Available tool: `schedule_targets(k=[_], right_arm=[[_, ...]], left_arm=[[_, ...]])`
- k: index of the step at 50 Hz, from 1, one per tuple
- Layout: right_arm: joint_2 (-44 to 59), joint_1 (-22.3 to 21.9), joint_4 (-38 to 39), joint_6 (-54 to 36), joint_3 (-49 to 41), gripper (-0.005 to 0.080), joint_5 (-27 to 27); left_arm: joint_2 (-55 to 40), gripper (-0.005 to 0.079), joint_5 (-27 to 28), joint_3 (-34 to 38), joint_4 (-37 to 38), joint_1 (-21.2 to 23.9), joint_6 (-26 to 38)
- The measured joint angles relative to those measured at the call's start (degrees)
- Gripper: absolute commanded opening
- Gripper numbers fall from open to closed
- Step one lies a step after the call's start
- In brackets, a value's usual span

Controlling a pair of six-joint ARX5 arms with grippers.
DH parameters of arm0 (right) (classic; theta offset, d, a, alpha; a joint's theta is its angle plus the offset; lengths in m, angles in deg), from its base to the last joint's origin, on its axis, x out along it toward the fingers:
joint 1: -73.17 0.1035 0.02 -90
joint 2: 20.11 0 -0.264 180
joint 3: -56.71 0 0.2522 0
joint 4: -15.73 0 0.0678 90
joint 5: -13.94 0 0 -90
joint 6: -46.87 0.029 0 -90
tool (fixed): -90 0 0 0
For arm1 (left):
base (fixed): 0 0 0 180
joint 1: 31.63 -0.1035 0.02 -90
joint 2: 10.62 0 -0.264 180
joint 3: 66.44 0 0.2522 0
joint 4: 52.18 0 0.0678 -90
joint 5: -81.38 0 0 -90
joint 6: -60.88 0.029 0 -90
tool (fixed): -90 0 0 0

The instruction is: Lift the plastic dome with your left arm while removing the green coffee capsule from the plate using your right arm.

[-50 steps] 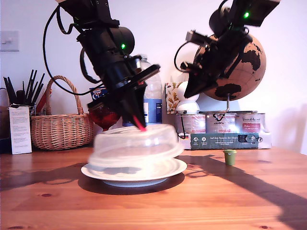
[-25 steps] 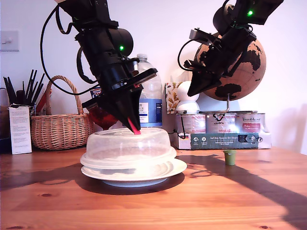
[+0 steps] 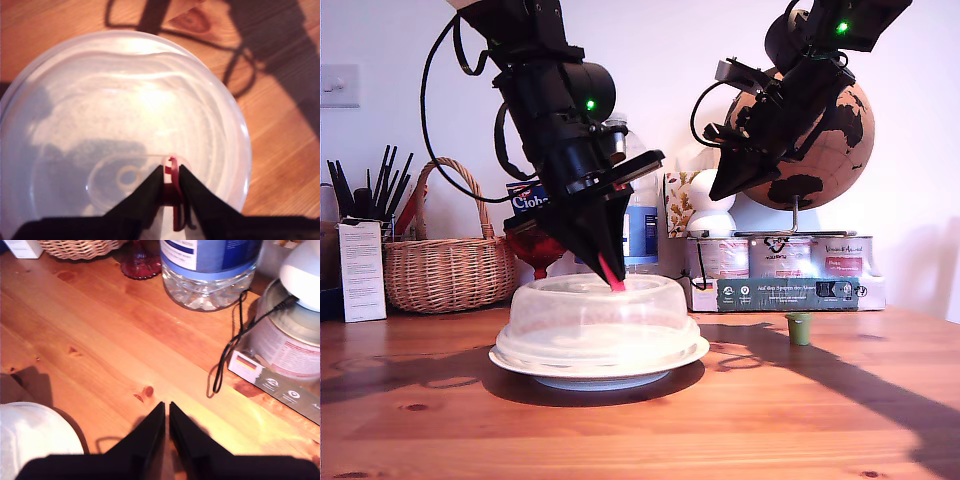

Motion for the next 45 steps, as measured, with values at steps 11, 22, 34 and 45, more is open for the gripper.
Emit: schedule_targets(k=[11, 22, 34, 45], right_arm=[[0.00, 0.00, 0.00, 0.00, 0.00, -0.0013, 0.00], [0.00, 0.00, 0.00, 0.00, 0.00, -0.0013, 0.00], [0.00, 0.00, -0.02, 0.00, 0.00, -0.0013, 0.00], [0.00, 0.00, -0.02, -0.02, 0.00, -0.0013, -0.07]], left_arm=[[0.00, -0.0020, 0.04, 0.00, 0.17, 0.09, 0.02], [0.00, -0.0020, 0.04, 0.00, 0.17, 0.11, 0.02], [-0.15, -0.0020, 0.72, 0.00, 0.37, 0.17, 0.04], [-0.37, -0.0020, 0.70, 0.00, 0.50, 0.17, 0.04]])
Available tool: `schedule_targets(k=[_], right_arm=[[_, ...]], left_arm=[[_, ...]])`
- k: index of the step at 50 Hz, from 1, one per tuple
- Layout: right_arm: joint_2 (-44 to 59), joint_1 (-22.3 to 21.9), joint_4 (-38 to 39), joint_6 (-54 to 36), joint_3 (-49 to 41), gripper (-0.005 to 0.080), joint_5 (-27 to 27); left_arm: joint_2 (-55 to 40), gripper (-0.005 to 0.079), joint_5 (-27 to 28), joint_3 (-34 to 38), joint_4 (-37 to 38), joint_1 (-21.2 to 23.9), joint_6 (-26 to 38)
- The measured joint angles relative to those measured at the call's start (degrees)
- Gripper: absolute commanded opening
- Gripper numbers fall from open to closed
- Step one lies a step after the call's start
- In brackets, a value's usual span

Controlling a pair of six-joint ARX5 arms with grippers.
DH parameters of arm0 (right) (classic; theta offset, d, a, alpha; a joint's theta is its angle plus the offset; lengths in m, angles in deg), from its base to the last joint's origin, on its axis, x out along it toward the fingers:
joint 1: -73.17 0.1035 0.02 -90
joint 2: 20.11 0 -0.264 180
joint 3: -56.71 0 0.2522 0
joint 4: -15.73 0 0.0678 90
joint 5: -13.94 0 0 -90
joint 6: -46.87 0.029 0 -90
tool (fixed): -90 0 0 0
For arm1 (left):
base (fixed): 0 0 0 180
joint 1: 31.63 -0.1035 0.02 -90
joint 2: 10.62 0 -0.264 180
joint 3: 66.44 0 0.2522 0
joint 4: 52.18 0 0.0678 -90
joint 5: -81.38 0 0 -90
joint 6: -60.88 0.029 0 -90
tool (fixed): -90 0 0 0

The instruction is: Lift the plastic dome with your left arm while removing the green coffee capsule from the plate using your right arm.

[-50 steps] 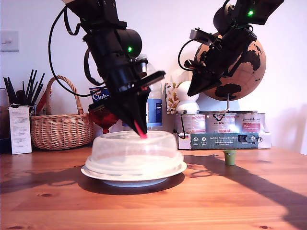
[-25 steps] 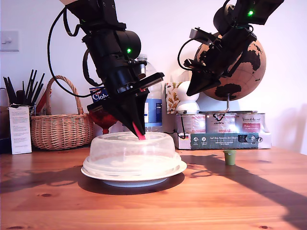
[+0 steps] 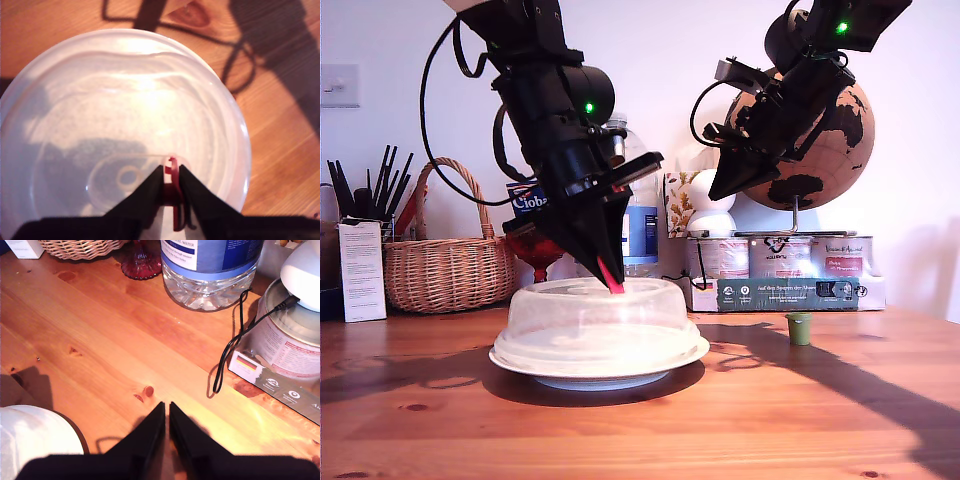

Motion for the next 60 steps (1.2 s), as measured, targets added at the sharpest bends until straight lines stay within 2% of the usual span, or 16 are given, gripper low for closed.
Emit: schedule_targets(k=[17, 29, 41, 54, 60], right_arm=[[0.00, 0.00, -0.04, 0.00, 0.00, -0.0013, -0.15], [0.00, 0.00, -0.20, 0.00, 0.00, -0.0013, -0.15], [0.00, 0.00, -0.22, 0.00, 0.00, -0.0013, -0.15], [0.00, 0.00, -0.24, 0.02, 0.00, -0.0013, -0.17], [0.00, 0.00, -0.26, 0.02, 0.00, -0.0013, -0.17]], left_arm=[[0.00, -0.0001, 0.02, 0.00, -0.13, 0.31, 0.02], [0.00, 0.0137, -0.26, 0.00, -0.15, 0.42, 0.17], [0.00, 0.0186, -0.70, 0.00, -0.15, 0.42, 0.22], [0.00, 0.0191, -0.68, 0.00, -0.11, 0.35, 0.44], [0.00, 0.0272, -0.70, 0.00, -0.15, 0.35, 0.74]])
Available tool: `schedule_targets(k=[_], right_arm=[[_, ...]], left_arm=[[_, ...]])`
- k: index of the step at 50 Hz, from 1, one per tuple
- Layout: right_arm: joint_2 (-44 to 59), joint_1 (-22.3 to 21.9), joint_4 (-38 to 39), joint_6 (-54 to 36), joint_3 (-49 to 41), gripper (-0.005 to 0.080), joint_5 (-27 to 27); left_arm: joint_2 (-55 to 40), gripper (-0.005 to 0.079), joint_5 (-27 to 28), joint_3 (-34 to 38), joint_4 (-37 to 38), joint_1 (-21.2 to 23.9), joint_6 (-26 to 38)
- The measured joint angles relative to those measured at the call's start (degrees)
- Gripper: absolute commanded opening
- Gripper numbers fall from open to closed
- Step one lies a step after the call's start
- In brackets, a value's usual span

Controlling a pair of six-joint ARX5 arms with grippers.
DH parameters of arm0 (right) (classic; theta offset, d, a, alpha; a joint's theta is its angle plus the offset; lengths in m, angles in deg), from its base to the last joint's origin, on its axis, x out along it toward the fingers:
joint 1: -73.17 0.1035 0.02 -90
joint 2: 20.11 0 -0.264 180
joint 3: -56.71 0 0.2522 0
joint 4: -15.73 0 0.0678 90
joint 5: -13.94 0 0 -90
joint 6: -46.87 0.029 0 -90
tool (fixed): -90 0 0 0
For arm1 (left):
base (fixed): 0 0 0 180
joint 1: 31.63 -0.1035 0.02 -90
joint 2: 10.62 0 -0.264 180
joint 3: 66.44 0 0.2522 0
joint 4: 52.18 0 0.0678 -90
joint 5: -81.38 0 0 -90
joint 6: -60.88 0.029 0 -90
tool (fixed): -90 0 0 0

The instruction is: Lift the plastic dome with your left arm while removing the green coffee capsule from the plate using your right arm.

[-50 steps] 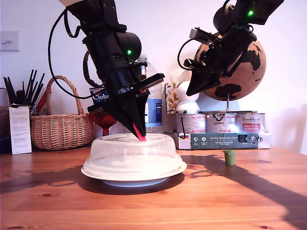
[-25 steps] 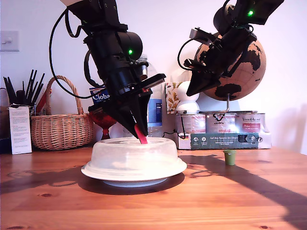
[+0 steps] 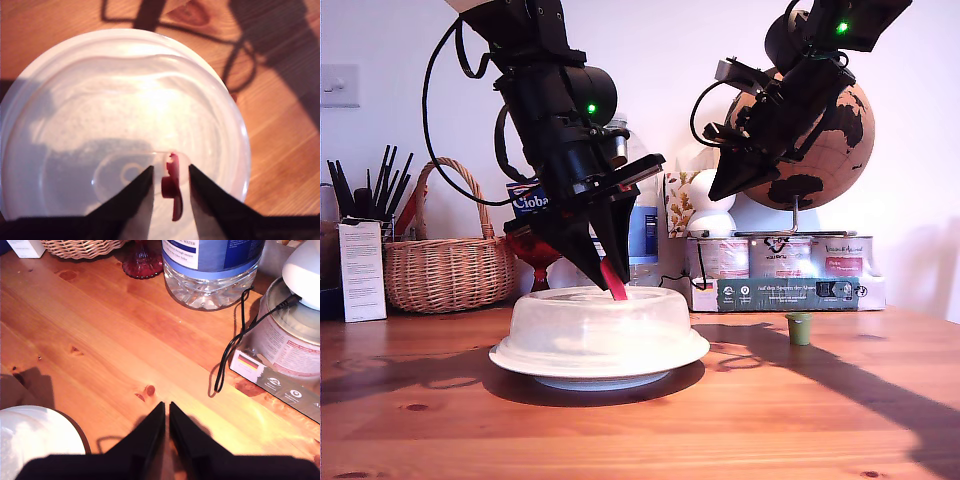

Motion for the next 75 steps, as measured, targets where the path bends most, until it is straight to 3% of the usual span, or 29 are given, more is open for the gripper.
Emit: schedule_targets(k=[6, 19, 30, 36, 41, 45, 64, 75], right_arm=[[0.00, 0.00, 0.00, 0.00, 0.00, -0.0013, 0.00], [0.00, 0.00, -0.15, 0.00, 0.00, -0.0013, -0.26], [0.00, 0.00, -0.39, -0.02, 0.00, -0.0013, -1.27], [0.00, 0.00, -0.39, -0.02, 0.00, -0.0013, -1.27], [0.00, 0.00, -0.42, 0.00, 0.00, -0.0013, -1.64], [0.00, 0.00, -0.57, 0.04, 0.00, -0.0013, -2.99], [0.00, 0.00, -1.73, 2.91, 0.00, -0.0013, -5.95], [-0.74, 0.11, -1.70, 4.44, 0.00, -0.0013, -3.85]], left_arm=[[0.00, 0.0310, 0.00, 0.00, 0.04, -0.13, 1.36], [0.00, 0.0307, -0.02, -0.74, 1.70, -0.98, 1.64], [0.00, 0.0295, 0.52, -6.97, 3.39, -1.40, 1.77], [0.07, 0.0163, 1.86, -10.19, 4.83, -1.40, 1.77], [0.07, -0.0032, 2.05, -10.71, 5.95, -1.40, 2.29], [0.07, -0.0019, 2.10, -10.71, 5.84, -1.40, 3.80], [0.72, -0.0019, 2.49, -10.71, -6.34, -1.64, 9.70], [5.01, -0.0019, 6.99, -10.71, -11.98, -4.24, 10.29]])
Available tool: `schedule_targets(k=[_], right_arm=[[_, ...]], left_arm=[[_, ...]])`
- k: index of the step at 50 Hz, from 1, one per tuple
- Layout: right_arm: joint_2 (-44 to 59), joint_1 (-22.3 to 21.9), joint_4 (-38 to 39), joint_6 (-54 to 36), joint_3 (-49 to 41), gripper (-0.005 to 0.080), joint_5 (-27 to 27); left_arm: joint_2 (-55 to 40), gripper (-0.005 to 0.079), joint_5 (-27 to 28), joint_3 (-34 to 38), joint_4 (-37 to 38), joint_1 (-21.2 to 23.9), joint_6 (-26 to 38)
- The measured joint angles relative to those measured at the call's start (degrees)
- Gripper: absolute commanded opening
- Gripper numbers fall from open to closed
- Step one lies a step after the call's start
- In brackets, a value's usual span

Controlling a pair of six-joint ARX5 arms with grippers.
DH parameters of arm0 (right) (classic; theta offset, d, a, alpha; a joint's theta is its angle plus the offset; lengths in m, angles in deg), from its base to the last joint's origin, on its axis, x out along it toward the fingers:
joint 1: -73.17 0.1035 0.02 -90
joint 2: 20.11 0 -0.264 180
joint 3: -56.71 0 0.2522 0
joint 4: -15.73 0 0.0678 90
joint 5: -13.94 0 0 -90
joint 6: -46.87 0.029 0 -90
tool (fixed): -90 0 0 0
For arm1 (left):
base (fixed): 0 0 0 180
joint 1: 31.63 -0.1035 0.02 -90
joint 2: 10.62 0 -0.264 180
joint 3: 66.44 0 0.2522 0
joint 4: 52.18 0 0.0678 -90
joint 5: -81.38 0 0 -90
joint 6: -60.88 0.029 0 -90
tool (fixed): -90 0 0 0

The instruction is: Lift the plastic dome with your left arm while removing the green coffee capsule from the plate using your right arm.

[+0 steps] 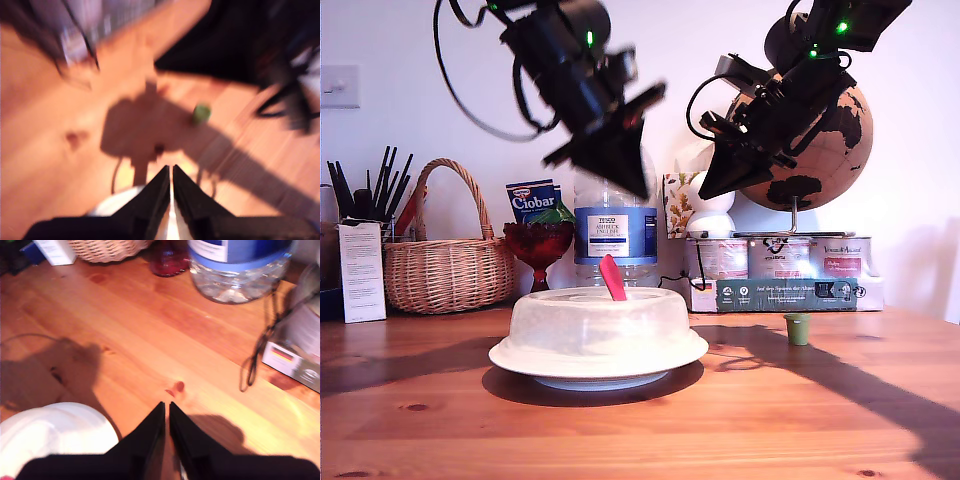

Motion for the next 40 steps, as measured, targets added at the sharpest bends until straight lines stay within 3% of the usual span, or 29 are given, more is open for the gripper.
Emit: schedule_targets(k=[20, 33, 40], right_arm=[[-11.54, 0.09, 1.60, 1.46, -0.79, -0.0013, 5.60], [-23.06, 1.18, 8.39, 2.16, -16.96, -0.0013, 8.59], [-29.14, 1.18, 11.30, 2.95, -25.51, -0.0013, 8.83]], left_arm=[[2.27, -0.0019, 1.44, 0.00, -1.25, -5.53, 1.90], [7.17, -0.0019, 2.54, 0.61, -1.55, -5.44, 3.78], [13.66, -0.0019, 2.99, 4.33, -4.46, -5.44, 4.42]])
